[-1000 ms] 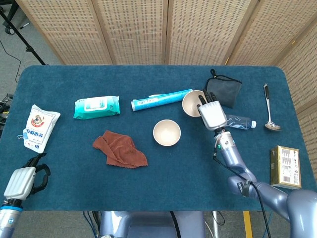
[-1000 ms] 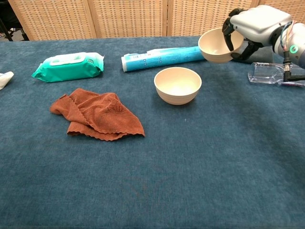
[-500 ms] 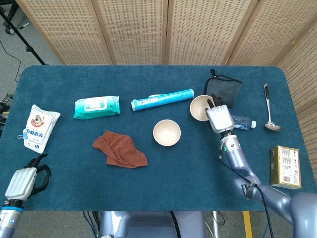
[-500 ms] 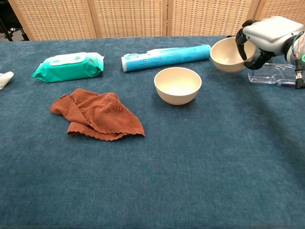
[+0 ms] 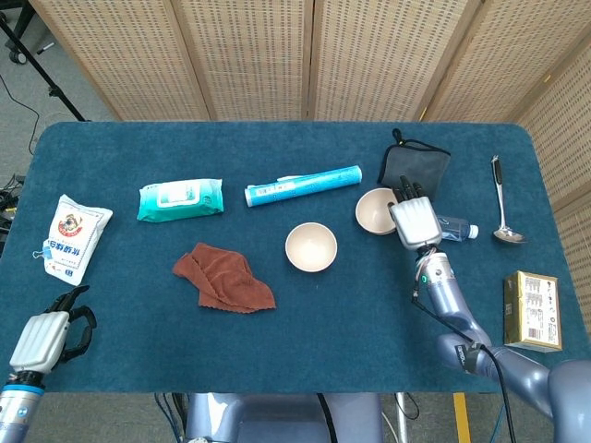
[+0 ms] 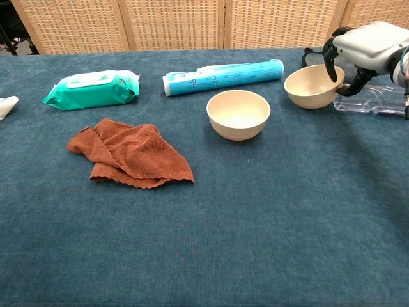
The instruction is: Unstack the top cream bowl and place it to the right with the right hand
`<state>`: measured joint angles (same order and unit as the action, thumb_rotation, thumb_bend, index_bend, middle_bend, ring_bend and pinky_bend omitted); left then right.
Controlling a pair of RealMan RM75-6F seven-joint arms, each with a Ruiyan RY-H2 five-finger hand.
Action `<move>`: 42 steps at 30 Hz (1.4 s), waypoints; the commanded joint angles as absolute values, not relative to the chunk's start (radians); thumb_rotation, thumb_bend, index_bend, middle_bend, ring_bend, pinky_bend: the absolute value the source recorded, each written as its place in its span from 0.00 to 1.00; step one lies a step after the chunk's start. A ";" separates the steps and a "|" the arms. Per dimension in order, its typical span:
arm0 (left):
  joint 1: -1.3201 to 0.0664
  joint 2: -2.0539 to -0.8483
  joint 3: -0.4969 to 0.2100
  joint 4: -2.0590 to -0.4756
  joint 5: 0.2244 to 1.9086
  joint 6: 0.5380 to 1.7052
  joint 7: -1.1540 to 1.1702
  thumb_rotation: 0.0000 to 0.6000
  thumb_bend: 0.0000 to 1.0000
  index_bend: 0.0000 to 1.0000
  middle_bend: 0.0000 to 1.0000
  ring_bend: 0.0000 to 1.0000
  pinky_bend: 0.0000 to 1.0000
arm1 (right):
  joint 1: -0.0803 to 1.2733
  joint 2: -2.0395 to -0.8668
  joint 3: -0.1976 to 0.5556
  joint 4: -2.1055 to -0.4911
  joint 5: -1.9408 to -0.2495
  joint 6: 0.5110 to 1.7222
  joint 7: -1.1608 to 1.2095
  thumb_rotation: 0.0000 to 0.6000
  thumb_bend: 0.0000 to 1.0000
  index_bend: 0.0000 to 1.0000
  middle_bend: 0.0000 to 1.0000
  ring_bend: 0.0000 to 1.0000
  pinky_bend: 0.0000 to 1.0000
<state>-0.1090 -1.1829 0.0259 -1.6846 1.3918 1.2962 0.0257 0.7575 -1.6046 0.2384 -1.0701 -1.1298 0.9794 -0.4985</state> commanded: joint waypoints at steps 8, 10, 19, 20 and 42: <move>-0.108 -1.179 0.026 -1.694 1.399 1.302 0.025 1.00 0.51 0.59 0.17 0.16 0.35 | 0.763 -1.574 0.245 -1.111 -1.111 0.983 -0.546 1.00 0.31 0.32 0.07 0.01 0.17; -0.108 -1.177 0.026 -1.697 1.402 1.305 0.025 1.00 0.51 0.59 0.17 0.16 0.35 | 0.762 -1.568 0.243 -1.123 -1.106 0.984 -0.560 1.00 0.31 0.28 0.04 0.00 0.17; -0.108 -1.172 0.026 -1.704 1.409 1.310 0.019 1.00 0.51 0.59 0.17 0.16 0.35 | 0.773 -1.531 0.242 -1.204 -1.073 0.999 -0.672 1.00 0.31 0.20 0.00 0.00 0.17; -0.108 -1.172 0.026 -1.705 1.410 1.312 0.018 1.00 0.51 0.59 0.17 0.16 0.35 | 0.774 -1.526 0.244 -1.224 -1.072 1.007 -0.684 1.00 0.31 0.20 0.00 0.00 0.17; -0.102 -1.164 0.027 -1.735 1.447 1.345 0.001 1.00 0.51 0.59 0.17 0.16 0.35 | 0.760 -1.391 0.223 -1.700 -1.176 1.173 -0.815 1.00 0.31 0.20 0.00 0.00 0.17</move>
<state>-0.1028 -1.1632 0.0278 -1.7333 1.4457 1.3410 0.0004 0.7884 -1.4215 0.2455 -1.6223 -1.1551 1.1326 -0.8015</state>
